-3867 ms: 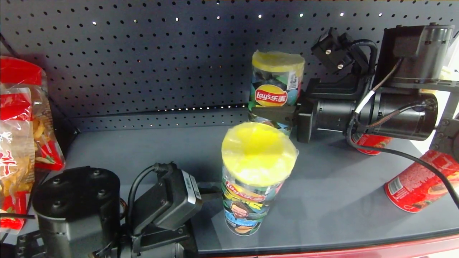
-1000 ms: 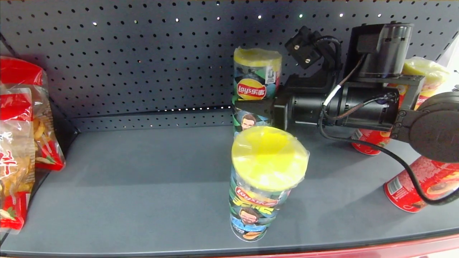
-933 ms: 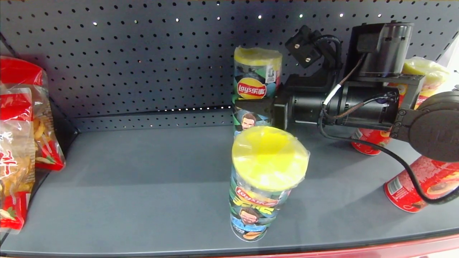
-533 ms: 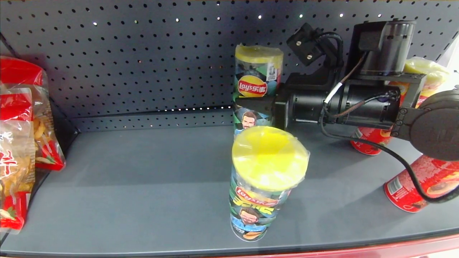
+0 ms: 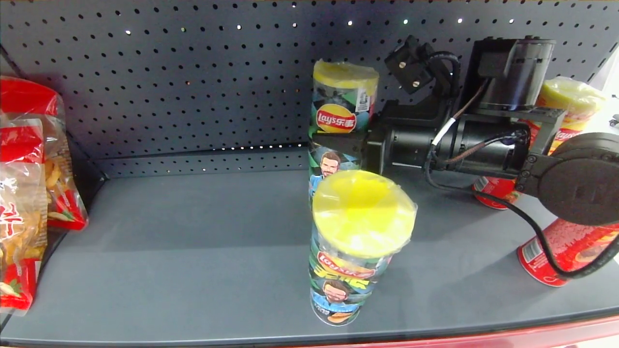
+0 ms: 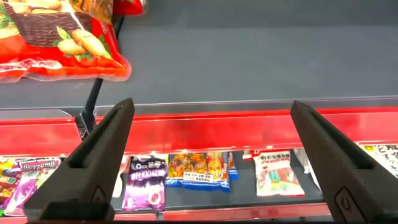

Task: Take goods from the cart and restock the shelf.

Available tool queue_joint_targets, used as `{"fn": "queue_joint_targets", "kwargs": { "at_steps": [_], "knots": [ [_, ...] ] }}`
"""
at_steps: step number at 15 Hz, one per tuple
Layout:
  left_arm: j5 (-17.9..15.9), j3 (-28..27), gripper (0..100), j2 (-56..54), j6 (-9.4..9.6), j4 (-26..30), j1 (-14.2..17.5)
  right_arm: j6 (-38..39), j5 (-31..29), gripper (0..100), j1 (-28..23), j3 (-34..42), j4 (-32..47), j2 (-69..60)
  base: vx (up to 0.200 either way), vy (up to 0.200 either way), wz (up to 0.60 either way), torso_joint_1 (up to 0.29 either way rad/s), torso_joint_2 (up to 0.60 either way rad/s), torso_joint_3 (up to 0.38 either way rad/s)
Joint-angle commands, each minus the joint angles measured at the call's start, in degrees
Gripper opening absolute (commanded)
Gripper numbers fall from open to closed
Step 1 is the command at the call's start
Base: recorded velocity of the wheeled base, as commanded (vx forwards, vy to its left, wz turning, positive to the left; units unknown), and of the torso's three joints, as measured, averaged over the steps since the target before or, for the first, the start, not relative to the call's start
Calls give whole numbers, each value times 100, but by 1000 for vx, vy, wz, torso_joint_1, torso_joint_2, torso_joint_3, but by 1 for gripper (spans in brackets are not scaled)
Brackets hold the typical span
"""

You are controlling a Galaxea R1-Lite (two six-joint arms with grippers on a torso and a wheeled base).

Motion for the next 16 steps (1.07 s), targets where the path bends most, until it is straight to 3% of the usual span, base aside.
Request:
{"fn": "queue_joint_targets", "kwargs": {
  "at_steps": [1, 5, 7, 8, 10, 16],
  "knots": [
    [-4, 1, 100, 9, -3, 0, 4, 76, 155, 0, -79, 111, -236, 171, 0, 0, 0, 0, 0, 0],
    [4, 1, 100, 9, -3, 0, 4, 6, 937, 0, -396, 226, -992, 532, 0, 0, 0, 0, 0, 0],
    [-4, 1, 100, 9, -3, 0, 4, 6, 1632, 0, -589, 507, -1361, 602, 0, 0, 0, 0, 0, 0],
    [-4, 1, 100, 9, -3, 0, 4, -109, 2203, 0, -870, 621, -1343, 593, 0, 0, 0, 0, 0, 0],
    [-4, 1, 100, 9, -3, 0, 4, -161, 2686, 0, -1064, 639, -1062, 488, 0, 0, 0, 0, 0, 0],
    [-4, 1, 100, 9, -3, 0, 4, -486, 3143, 0, -1055, 366, -315, 453, 0, 0, 0, 0, 0, 0]
  ]
}}
